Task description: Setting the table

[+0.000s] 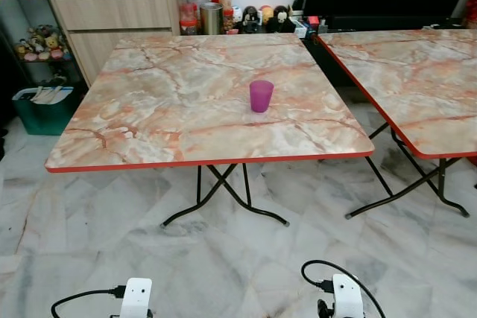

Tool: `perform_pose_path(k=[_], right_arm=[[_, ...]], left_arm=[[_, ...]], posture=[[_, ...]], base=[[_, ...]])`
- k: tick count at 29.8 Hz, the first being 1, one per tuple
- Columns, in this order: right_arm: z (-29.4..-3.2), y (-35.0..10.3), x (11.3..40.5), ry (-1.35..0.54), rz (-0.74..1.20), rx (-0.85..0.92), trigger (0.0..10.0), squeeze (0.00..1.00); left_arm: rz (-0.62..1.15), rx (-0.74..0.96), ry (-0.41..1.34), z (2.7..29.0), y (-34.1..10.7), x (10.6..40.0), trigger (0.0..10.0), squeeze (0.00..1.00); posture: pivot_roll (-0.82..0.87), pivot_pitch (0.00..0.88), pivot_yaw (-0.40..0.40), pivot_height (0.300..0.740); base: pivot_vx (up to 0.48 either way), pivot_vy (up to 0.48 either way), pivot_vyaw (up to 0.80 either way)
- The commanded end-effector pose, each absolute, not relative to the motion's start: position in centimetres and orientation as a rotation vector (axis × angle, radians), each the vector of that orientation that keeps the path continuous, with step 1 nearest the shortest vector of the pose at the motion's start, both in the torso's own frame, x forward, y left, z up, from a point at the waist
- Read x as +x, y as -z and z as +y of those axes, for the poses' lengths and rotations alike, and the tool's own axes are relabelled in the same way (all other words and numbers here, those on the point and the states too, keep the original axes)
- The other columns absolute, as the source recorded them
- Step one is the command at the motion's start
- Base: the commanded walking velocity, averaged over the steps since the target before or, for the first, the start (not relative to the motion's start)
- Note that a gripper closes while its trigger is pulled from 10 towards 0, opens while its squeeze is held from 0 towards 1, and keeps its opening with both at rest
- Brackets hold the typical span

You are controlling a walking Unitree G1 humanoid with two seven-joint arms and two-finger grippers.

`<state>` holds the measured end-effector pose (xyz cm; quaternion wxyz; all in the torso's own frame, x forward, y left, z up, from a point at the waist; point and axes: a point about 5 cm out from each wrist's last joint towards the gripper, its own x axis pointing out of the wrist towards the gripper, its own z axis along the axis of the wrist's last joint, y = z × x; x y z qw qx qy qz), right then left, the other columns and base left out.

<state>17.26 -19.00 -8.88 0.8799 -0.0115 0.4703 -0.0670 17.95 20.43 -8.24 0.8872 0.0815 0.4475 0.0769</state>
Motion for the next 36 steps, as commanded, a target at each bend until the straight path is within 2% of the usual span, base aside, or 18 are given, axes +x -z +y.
perform_pose_path(k=[1,8,17,22,36], right_arm=[[-19.14,8.67,17.64,0.15,0.963,-0.012,10.0,0.0],[-19.11,8.67,17.66,0.149,0.962,-0.012,10.0,0.0],[-19.16,8.76,17.49,0.161,0.975,-0.003,10.0,0.0],[-19.23,8.77,17.46,0.163,0.979,-0.003,10.0,0.0],[-19.25,8.7,17.57,0.152,0.969,-0.019,10.0,0.0]], left_arm=[[0.925,0.159,-0.162,20.52,8.13,18.17,10.0,0.0],[0.926,0.162,-0.155,20.44,8.14,18.18,10.0,0.0],[0.934,0.162,-0.151,20.39,8.23,18.02,10.0,0.0],[0.934,0.161,-0.151,20.33,8.24,18.04,10.0,0.0],[0.934,0.157,-0.148,20.23,8.26,18.02,10.0,0.0]], posture=[[-0.01,0.0,-0.001,0.74],[-0.01,0.0,-0.002,0.74],[-0.01,0.0,-0.003,0.74],[-0.01,0.0,-0.004,0.74],[0.0,0.0,-0.008,0.74]], base=[[0.0,0.0,0.0],[0.122,0.0,0.0],[0.336,0.0,0.0],[0.35,0.0,-0.73],[0.367,0.0,0.0]])
